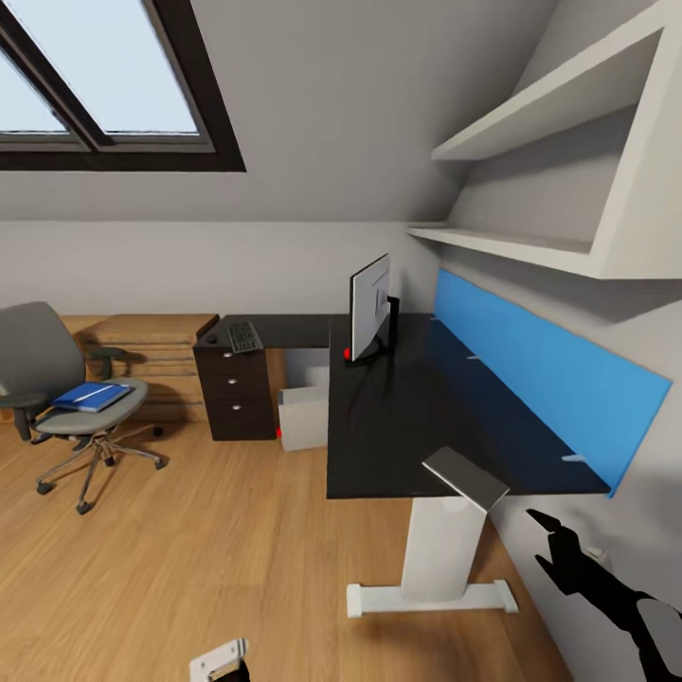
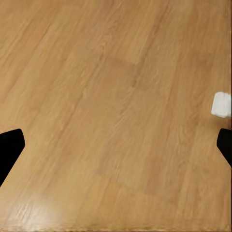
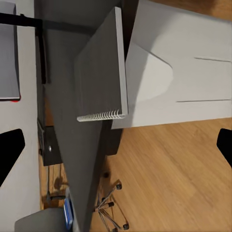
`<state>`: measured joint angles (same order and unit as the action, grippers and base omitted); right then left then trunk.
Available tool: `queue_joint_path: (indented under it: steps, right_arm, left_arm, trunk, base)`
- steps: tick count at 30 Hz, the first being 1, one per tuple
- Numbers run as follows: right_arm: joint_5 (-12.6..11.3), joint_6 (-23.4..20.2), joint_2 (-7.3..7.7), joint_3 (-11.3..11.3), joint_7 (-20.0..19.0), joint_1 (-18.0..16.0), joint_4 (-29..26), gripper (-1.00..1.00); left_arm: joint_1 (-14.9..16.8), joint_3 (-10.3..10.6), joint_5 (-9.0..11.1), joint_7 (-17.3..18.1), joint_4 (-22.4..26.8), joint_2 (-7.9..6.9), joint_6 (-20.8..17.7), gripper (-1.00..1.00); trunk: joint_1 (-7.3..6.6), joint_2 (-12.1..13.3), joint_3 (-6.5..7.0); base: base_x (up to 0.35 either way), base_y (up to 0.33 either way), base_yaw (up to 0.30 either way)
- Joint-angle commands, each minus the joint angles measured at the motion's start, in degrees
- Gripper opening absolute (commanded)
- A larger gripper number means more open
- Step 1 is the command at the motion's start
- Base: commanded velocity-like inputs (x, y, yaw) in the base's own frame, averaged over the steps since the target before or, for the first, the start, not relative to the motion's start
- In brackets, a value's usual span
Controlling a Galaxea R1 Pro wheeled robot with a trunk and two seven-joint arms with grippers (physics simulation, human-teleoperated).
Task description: In the bedroom, organize the workspace by keeping the computer under the desk, ensuring the monitor is on the desk, placing the keyboard on the desk next to the monitor, placing the mouse on the desk next to the keyboard, moving the folder from the swivel chair onto the desk next to the mouse, stacking the notebook on top of the folder with the pen on top of the notebook, and positioning the swivel chair next to the desk.
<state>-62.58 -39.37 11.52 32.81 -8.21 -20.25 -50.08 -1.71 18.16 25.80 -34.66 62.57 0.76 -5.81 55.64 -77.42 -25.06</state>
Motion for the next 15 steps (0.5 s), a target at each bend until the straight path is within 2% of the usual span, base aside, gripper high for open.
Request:
queue_joint_path:
  steps: [1,4,5,7,8,10,11,15]
  right_arm:
    - [0.14,-0.35,-0.03,0.17,-0.25,-0.05,0.01,1.00]
    - [0.15,-0.35,-0.11,0.12,-0.28,-0.05,-0.04,1.00]
    - [0.14,-0.35,-0.13,0.09,-0.33,-0.05,-0.04,1.00]
    - [0.12,-0.36,-0.12,0.08,-0.49,-0.05,-0.07,1.00]
    - [0.10,-0.36,-0.11,0.09,-1.06,-0.05,-0.08,1.00]
    - [0.09,-0.34,-0.14,0.11,-1.81,-0.05,-0.06,1.00]
    - [0.12,-0.27,-0.24,0.15,-2.44,-0.05,-0.04,1.00]
    - [0.15,-0.02,-0.31,0.15,-2.69,-0.05,0.02,1.00]
  left_arm:
    - [0.01,-0.64,1.12,-0.32,2.25,0.01,-3.04,1.00]
    - [-0.02,-2.96,3.99,-0.36,8.72,0.06,-10.90,1.00]
    - [-0.03,-4.19,5.87,-0.40,13.00,0.10,-15.67,1.00]
    - [-0.03,-5.01,7.60,-0.48,16.82,0.14,-19.84,1.00]
    - [-0.04,-5.74,9.92,-0.60,20.84,0.28,-24.26,1.00]
    - [-0.04,-6.14,11.82,-0.63,22.99,0.52,-26.57,1.00]
    - [-0.04,-6.42,13.82,-0.68,24.11,0.77,-28.00,1.00]
    - [-0.04,-6.73,14.52,-0.65,24.66,0.67,-28.47,1.00]
  trunk:
    - [0.23,-0.45,-0.24]
    - [0.89,-1.65,-0.78]
    - [1.11,-2.05,-0.96]
    - [1.55,-2.86,-1.31]
    - [1.77,-3.26,-1.49]
    - [2.21,-4.06,-1.85]
    - [2.43,-4.46,-2.03]
    - [3.30,-6.06,-2.75]
  base:
    - [0.000,0.000,0.000]
    - [0.000,0.000,0.000]
    - [0.000,0.000,0.000]
    - [0.000,0.000,0.000]
    - [0.000,0.000,0.000]
    - [0.000,0.000,0.000]
    - [0.000,0.000,0.000]
    - [0.000,0.000,0.000]
